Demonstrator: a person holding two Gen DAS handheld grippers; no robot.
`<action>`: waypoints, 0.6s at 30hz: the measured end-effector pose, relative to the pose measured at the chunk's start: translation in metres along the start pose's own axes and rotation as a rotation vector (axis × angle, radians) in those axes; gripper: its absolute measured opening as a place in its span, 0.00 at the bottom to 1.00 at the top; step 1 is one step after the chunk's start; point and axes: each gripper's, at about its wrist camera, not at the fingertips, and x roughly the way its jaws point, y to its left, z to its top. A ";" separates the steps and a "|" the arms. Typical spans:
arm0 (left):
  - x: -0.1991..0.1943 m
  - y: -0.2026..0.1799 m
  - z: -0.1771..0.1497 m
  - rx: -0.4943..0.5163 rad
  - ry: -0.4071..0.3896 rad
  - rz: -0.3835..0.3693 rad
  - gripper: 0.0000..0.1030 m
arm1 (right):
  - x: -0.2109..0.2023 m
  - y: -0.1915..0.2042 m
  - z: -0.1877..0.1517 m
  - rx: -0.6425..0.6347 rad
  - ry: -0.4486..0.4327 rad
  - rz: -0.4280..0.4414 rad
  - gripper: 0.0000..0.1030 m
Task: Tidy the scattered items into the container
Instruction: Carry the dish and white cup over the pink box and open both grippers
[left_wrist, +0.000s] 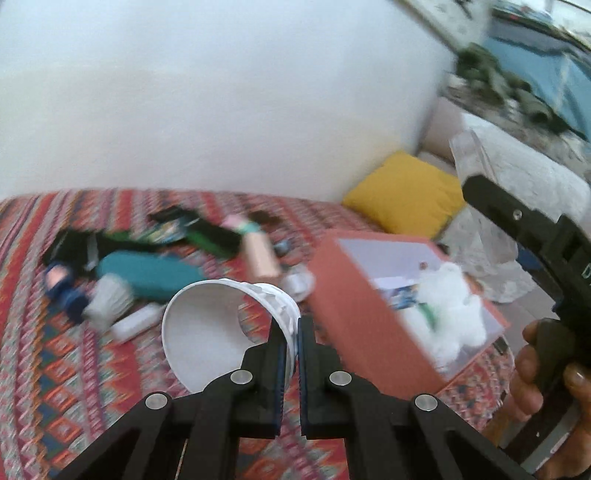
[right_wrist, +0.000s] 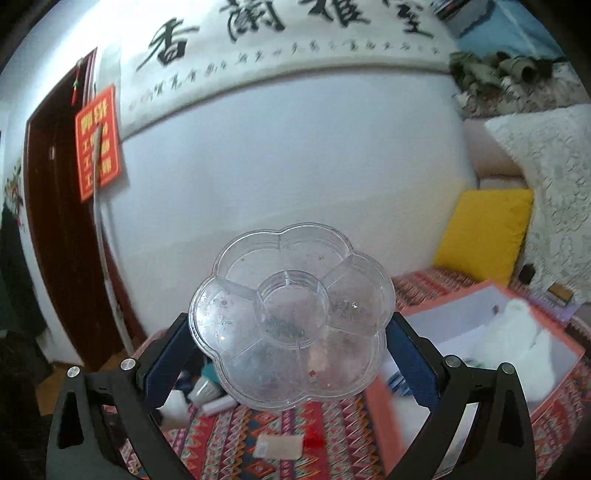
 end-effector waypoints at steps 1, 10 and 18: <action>0.004 -0.013 0.006 0.021 -0.004 -0.016 0.00 | -0.007 -0.008 0.007 0.001 -0.017 -0.012 0.98; 0.072 -0.151 0.046 0.229 0.030 -0.163 0.00 | -0.062 -0.128 0.055 0.076 -0.131 -0.224 0.98; 0.148 -0.211 0.053 0.303 0.118 -0.188 0.05 | -0.041 -0.225 0.050 0.207 -0.073 -0.303 0.99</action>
